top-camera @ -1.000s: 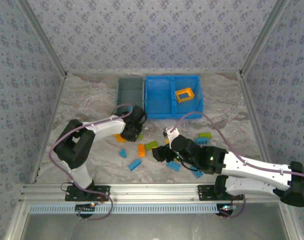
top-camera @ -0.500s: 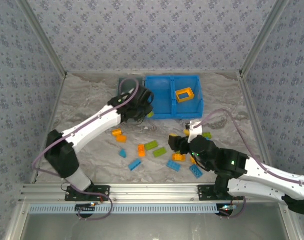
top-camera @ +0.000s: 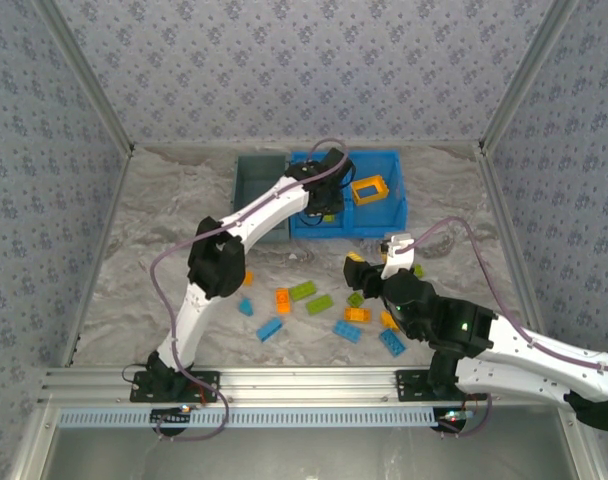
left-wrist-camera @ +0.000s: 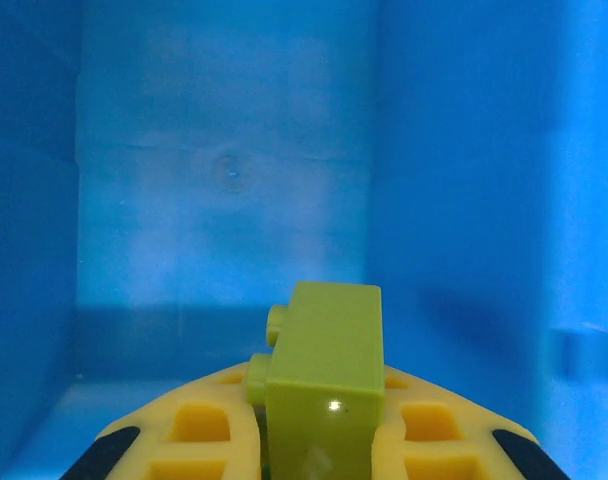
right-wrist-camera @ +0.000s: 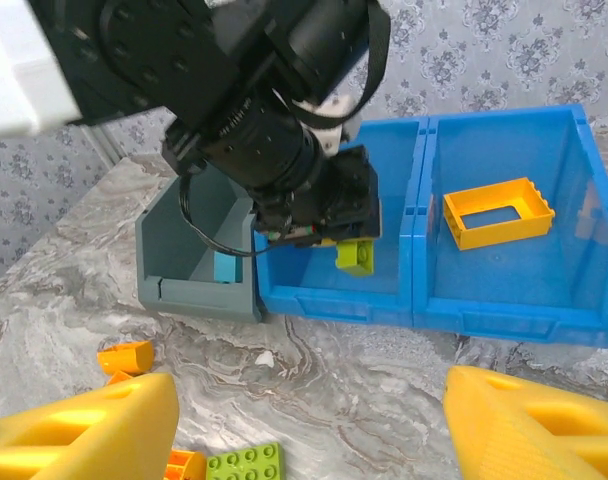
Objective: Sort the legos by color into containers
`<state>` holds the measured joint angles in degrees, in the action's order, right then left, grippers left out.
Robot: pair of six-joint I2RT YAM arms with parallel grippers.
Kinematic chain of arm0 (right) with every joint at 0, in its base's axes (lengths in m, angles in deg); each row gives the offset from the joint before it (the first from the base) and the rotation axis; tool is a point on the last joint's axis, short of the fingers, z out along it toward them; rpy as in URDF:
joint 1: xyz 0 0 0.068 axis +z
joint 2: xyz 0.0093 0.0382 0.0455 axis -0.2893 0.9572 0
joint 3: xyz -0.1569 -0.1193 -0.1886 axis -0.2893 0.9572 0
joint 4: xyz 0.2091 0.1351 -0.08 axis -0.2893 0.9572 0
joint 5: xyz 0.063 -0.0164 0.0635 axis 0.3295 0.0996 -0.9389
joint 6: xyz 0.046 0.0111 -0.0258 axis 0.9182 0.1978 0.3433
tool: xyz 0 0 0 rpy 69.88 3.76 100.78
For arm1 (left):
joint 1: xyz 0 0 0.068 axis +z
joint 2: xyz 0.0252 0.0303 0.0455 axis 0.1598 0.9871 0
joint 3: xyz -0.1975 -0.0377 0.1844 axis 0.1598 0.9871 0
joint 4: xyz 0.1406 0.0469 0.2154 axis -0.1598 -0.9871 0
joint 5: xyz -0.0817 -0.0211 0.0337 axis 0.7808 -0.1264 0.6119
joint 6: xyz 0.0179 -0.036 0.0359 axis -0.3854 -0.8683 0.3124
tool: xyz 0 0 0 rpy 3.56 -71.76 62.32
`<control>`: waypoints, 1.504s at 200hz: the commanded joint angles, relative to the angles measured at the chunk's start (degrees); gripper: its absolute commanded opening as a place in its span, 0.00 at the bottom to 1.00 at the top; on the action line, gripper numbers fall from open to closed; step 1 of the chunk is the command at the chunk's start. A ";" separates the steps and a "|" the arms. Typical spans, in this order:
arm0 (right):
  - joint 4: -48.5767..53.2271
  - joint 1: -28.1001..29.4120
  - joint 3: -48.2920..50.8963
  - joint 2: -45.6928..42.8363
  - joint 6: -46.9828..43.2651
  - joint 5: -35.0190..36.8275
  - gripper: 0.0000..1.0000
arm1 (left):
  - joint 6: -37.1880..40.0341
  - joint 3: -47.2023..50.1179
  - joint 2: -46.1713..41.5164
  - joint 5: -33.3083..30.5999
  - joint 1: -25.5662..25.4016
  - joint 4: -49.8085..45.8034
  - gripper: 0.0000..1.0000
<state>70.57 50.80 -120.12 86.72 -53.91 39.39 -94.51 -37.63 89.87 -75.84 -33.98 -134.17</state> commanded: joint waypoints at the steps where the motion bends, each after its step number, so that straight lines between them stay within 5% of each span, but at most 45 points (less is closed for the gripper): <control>1: 1.34 -0.20 0.16 -0.43 1.36 1.85 0.73 | 3.21 -3.07 1.07 1.33 1.90 -2.37 0.18; 60: 16.80 -2.22 -1.58 0.08 15.24 3.62 0.74 | 5.15 -4.20 0.29 4.84 2.74 -2.74 0.55; 107: 41.36 -5.22 -6.81 5.67 29.37 -4.46 0.72 | 4.41 -2.59 -7.17 4.43 1.96 -3.85 0.64; 162: 45.52 -7.80 -4.60 17.10 29.44 -21.77 0.71 | 3.59 28.82 -34.62 4.79 -4.85 9.25 0.81; 180: 43.96 -9.18 -2.26 18.21 28.52 -24.18 0.72 | 0.77 42.56 -45.20 9.52 -6.22 15.62 0.99; 237: 39.54 -12.58 0.20 28.42 24.14 -28.66 0.72 | -3.89 66.61 -69.76 16.31 -10.35 20.28 0.99; 301: 38.02 -15.73 -0.29 34.53 22.62 -26.53 0.70 | -6.47 69.13 -73.46 19.18 -10.43 24.12 0.99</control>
<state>108.39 36.37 -119.99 119.90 -30.02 12.09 -99.36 31.61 17.17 -58.62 -44.19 -113.95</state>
